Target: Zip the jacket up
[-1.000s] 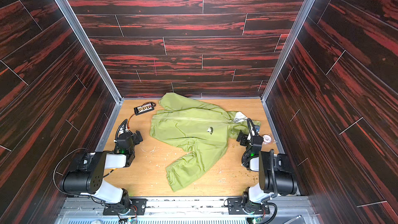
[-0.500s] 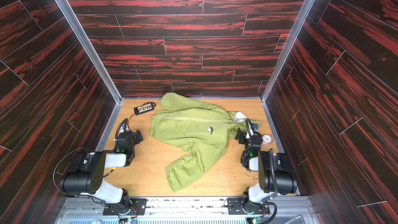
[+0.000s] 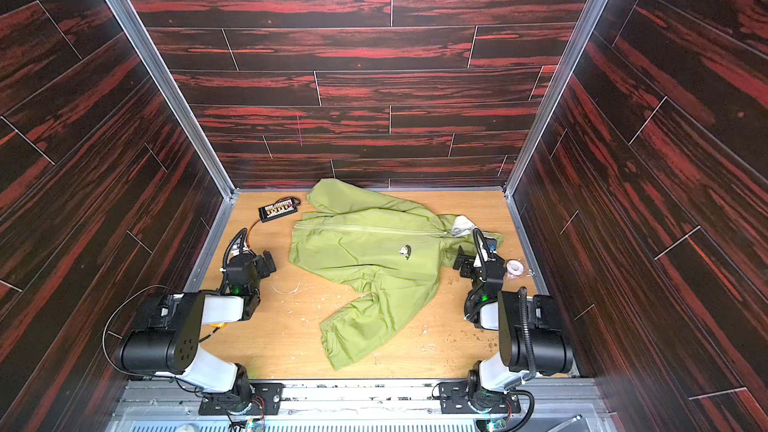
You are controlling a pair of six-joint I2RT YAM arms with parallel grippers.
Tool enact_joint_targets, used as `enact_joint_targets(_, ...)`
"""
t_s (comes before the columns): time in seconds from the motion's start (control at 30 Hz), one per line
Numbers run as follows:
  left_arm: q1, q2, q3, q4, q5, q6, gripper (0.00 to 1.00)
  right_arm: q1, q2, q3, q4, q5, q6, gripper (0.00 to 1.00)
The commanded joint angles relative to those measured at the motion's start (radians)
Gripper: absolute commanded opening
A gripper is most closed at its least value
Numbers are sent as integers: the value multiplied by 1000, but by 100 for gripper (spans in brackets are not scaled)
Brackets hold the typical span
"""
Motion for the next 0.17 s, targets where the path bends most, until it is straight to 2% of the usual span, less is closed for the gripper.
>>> enact_joint_targets(0.0, 4, -16, 26, -8, 7, 17, 100, -10, 20, 21, 3, -25, -9, 99)
enact_joint_targets(0.13, 4, -20, 20, -6, 7, 17, 99, -8, 14, 9, 20, -43, -22, 99)
